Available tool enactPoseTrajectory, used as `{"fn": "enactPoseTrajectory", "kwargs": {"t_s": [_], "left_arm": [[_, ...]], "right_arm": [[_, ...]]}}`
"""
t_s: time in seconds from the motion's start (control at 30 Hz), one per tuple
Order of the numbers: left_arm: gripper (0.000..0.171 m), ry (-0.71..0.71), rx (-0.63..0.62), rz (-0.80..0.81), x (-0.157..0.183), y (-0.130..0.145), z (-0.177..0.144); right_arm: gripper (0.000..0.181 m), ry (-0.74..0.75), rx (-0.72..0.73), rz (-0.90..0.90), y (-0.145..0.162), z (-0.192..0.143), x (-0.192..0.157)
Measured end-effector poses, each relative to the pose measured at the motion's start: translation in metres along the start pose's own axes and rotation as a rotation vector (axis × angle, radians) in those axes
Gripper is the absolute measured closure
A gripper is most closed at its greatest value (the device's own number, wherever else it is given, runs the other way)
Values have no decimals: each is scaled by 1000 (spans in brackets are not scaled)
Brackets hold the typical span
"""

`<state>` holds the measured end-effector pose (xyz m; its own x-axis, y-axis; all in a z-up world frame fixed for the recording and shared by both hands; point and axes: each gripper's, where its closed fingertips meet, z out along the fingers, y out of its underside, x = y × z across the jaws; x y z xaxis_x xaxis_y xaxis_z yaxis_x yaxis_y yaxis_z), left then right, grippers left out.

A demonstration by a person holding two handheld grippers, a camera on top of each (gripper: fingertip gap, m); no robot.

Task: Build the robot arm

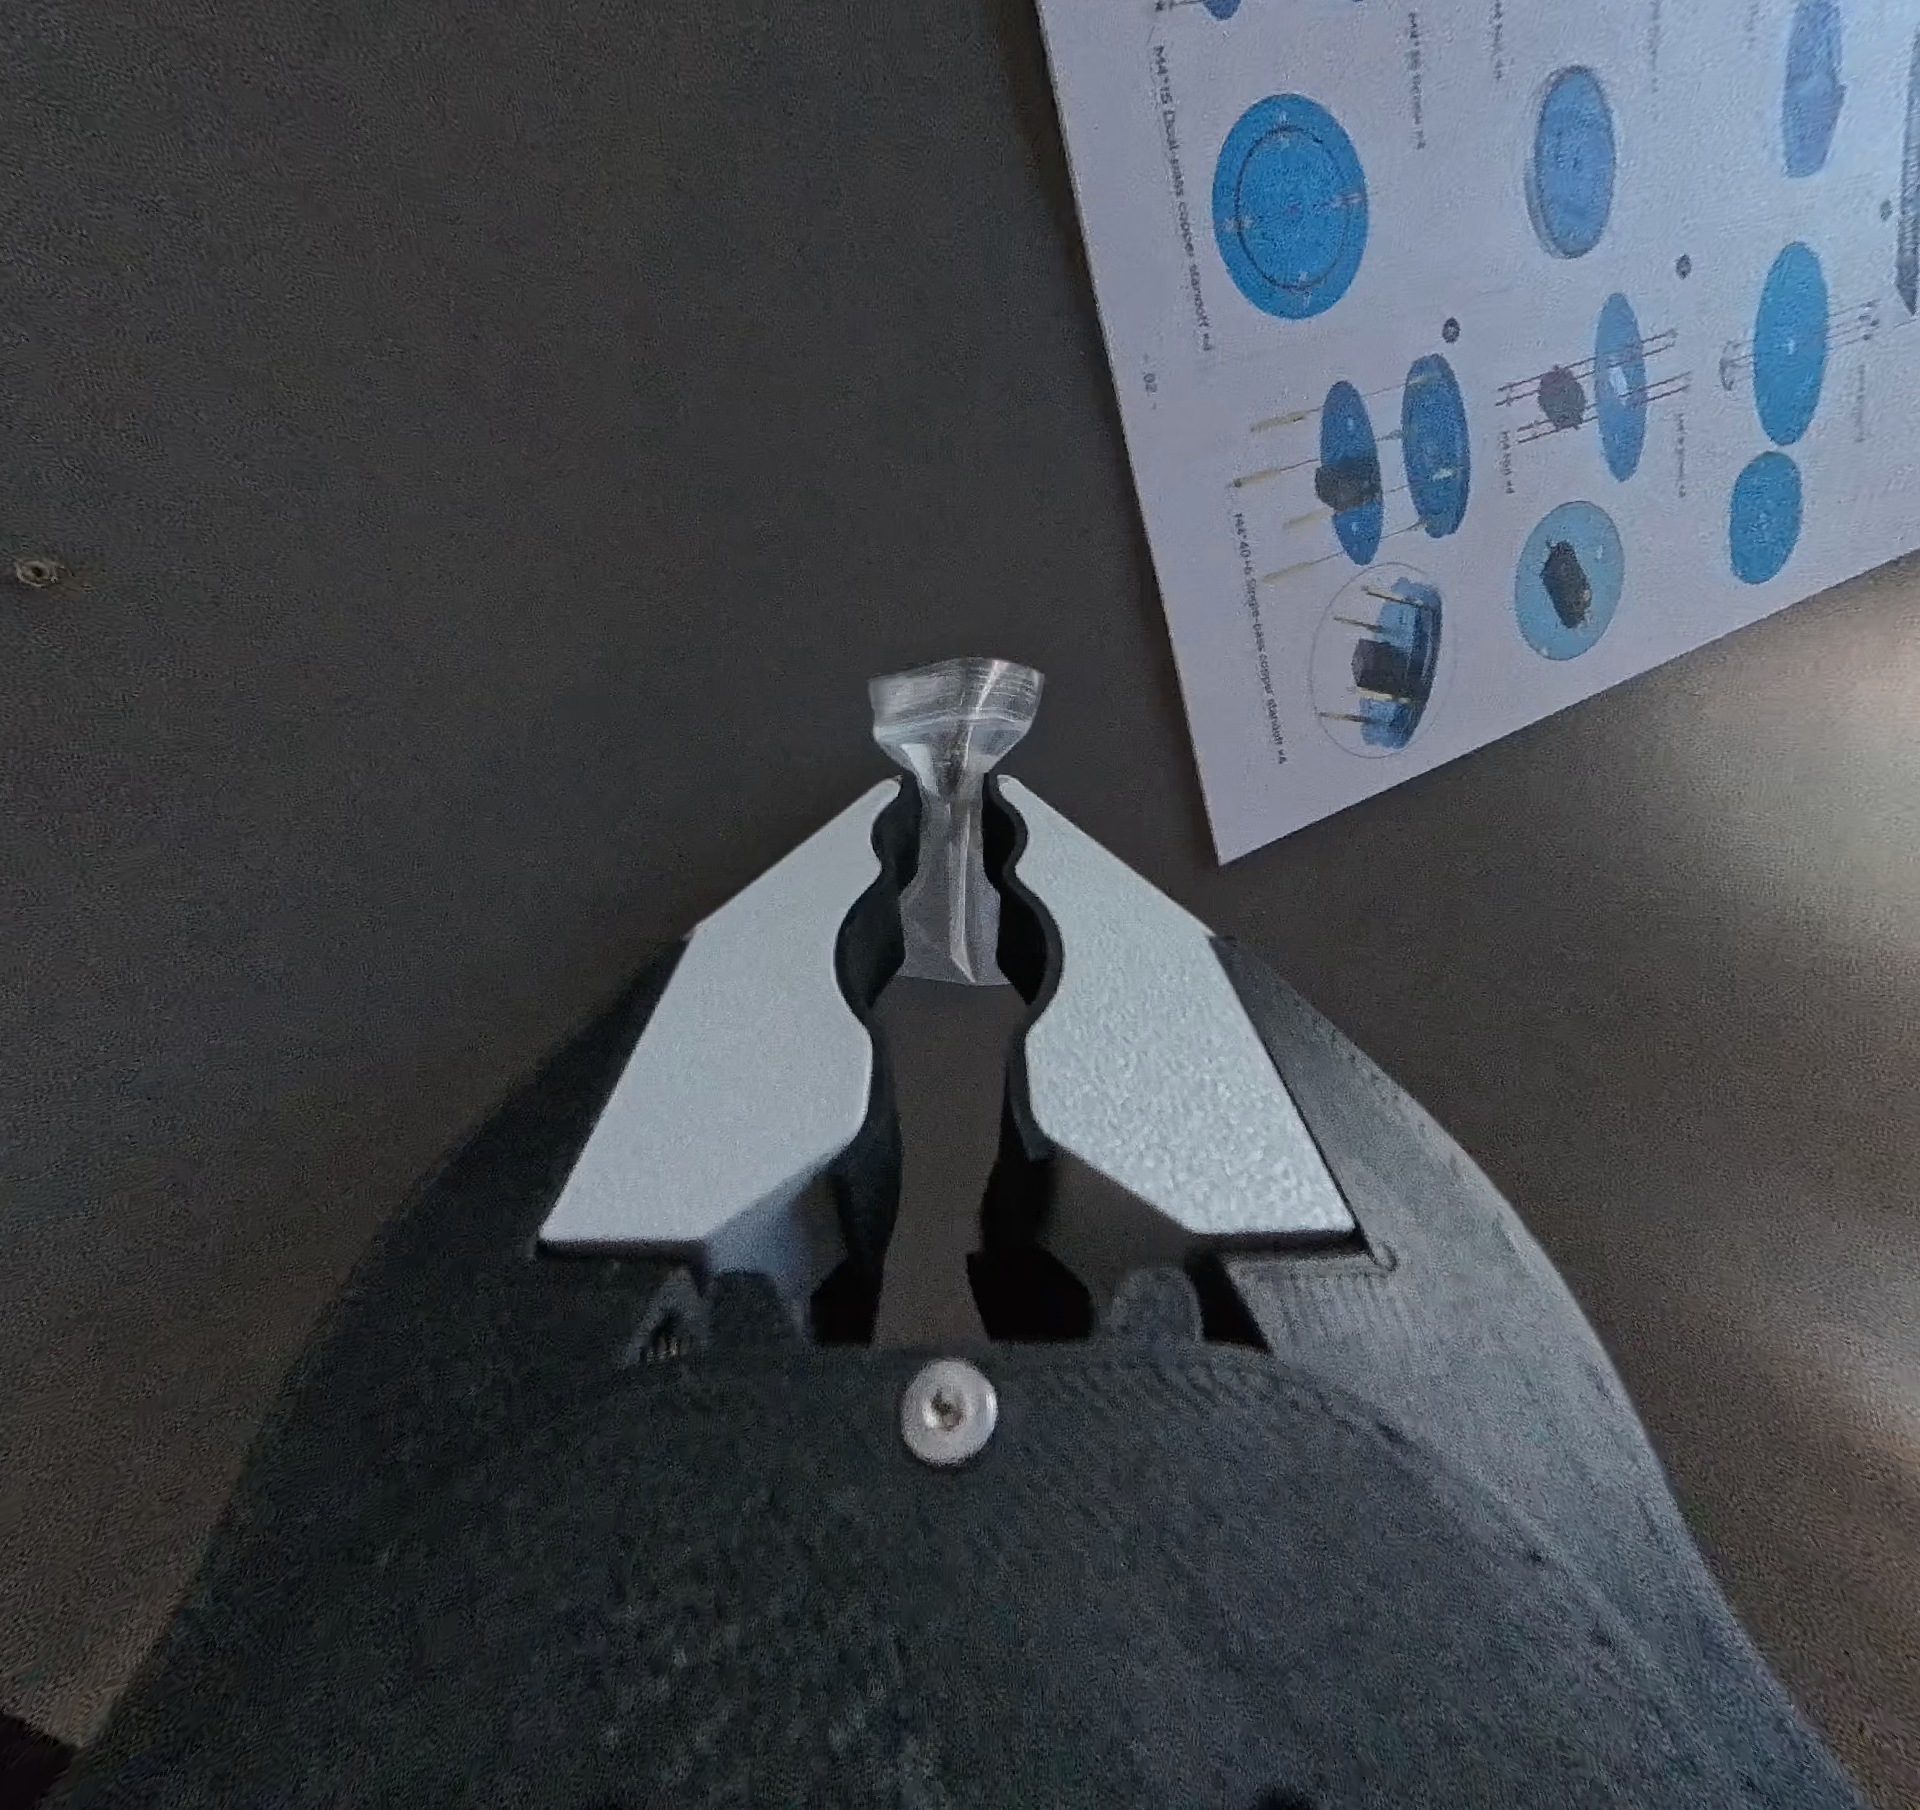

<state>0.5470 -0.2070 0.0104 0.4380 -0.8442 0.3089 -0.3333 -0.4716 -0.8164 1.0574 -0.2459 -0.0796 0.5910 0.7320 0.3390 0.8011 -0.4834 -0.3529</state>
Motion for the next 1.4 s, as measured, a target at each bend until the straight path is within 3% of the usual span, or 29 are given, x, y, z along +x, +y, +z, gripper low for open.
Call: {"fn": "enactPoseTrajectory", "kwargs": {"t_s": [0.23,0.57,0.87,1.03,1.13,1.4], "left_arm": [[135,-7,4,0,-1,0,-2],[135,-5,4,-1,-1,1,-2],[135,-9,0,0,0,3,-4],[135,-12,9,-10,-1,3,-7],[135,-8,6,-8,-1,2,-5],[135,-15,3,-5,0,4,-8]], "right_arm": [[173,25,-24,-64,-1,1,-2],[173,-10,18,-11,1,3,-3],[140,-64,65,63,3,2,1],[142,3,161,59,-16,-9,7],[153,-33,181,56,-35,-9,0],[168,-102,-8,101,-30,3,9]]}}
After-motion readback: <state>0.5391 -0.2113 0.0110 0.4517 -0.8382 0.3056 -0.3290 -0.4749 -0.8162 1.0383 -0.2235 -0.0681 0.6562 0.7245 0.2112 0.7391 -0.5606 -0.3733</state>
